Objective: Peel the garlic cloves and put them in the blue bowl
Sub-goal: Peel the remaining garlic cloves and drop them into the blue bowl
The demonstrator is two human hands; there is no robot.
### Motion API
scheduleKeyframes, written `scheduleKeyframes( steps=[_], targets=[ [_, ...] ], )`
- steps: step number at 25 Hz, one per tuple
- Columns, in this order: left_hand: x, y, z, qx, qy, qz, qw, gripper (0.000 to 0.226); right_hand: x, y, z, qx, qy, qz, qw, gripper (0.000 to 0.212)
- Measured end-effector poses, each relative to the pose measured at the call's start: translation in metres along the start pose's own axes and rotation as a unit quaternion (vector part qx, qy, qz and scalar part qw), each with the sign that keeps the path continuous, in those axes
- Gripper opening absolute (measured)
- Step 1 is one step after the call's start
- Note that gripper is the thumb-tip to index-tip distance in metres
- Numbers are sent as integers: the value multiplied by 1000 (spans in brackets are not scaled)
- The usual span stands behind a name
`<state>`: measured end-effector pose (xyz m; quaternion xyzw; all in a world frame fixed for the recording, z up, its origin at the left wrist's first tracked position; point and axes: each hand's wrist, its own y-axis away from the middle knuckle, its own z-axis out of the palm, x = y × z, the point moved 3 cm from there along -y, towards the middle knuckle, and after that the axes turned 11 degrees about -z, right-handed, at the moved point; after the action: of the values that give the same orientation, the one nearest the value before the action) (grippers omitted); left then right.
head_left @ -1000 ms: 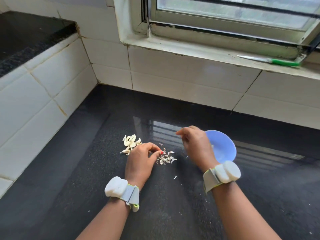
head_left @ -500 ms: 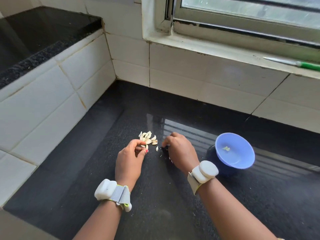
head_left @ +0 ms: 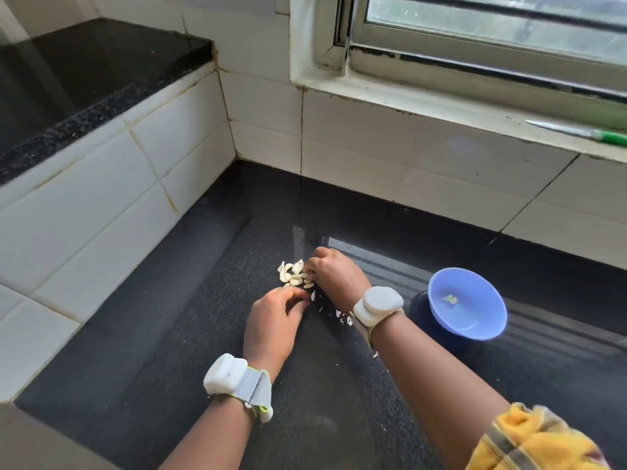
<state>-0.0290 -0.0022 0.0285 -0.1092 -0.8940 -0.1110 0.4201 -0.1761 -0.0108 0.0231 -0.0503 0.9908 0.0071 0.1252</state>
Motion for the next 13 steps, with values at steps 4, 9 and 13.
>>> scheduleKeyframes(
  steps=[4, 9, 13],
  targets=[
    [6, -1, -2, 40, 41, 34, 998, 17, 0, 19, -15, 82, -98, 41, 991, 17],
    [21, -3, 10, -19, 113, 63, 991, 28, -5, 77, -36, 187, -243, 98, 947, 11],
    [34, 3, 31, -113, 204, 3, 973, 16, 5, 108, -42, 192, -295, 153, 924, 9]
  ],
)
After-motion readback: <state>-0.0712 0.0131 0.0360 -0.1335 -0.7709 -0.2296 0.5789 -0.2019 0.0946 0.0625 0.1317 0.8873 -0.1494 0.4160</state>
